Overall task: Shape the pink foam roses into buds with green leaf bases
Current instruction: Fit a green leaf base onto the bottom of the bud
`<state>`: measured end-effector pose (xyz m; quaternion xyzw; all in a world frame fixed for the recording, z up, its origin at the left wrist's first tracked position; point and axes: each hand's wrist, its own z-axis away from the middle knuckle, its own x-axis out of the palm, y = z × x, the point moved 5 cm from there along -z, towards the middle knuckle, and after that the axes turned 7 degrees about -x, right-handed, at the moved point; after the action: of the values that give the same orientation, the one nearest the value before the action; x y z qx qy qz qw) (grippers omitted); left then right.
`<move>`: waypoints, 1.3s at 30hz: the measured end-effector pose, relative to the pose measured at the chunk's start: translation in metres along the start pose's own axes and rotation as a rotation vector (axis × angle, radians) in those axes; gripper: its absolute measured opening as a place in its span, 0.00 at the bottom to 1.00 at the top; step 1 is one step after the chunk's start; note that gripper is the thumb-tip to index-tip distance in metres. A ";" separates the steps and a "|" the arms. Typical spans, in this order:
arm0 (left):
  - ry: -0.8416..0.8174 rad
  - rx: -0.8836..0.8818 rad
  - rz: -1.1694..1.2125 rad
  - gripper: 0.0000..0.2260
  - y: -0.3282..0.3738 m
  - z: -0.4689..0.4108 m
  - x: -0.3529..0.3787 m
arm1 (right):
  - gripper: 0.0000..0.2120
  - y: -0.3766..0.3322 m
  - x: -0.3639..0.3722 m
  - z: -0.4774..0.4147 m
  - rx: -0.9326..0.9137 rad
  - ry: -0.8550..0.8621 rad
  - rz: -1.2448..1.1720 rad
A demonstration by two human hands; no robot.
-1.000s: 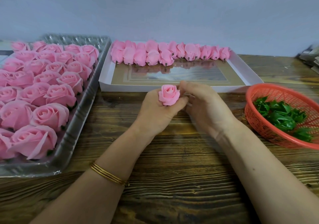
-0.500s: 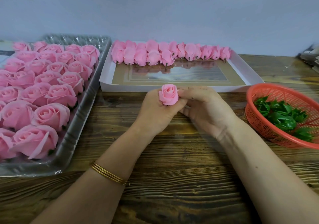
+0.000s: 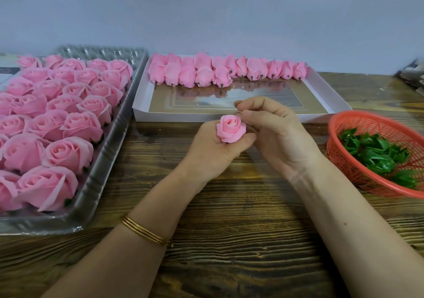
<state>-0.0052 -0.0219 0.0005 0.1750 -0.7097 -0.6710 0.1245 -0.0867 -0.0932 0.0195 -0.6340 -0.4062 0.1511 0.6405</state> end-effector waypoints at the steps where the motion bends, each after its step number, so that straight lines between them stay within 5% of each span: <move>1: -0.032 -0.009 0.006 0.11 0.000 0.000 0.001 | 0.05 -0.002 0.002 0.001 -0.022 -0.031 0.012; 14: -0.183 -0.036 -0.092 0.16 -0.004 0.001 0.009 | 0.07 0.006 0.010 0.010 -0.007 -0.225 0.287; 18: -0.174 -0.071 -0.039 0.03 -0.005 0.002 0.008 | 0.09 0.006 0.010 0.009 -0.020 -0.236 0.261; 24: -0.161 -0.066 -0.063 0.06 -0.006 0.001 0.005 | 0.13 0.012 0.008 0.007 -0.024 -0.265 0.222; 26: -0.145 -0.086 -0.046 0.03 -0.007 0.001 0.004 | 0.17 0.016 0.006 0.006 0.006 -0.249 0.230; 30: -0.112 -0.064 -0.013 0.16 -0.007 0.000 0.005 | 0.15 0.014 0.002 0.002 0.003 -0.147 0.221; 39: -0.040 0.015 -0.091 0.08 -0.002 -0.001 0.003 | 0.06 0.007 0.012 0.005 -0.255 -0.056 0.596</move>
<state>-0.0075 -0.0242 -0.0019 0.1949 -0.7084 -0.6738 0.0783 -0.0799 -0.0802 0.0161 -0.7958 -0.2358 0.2970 0.4721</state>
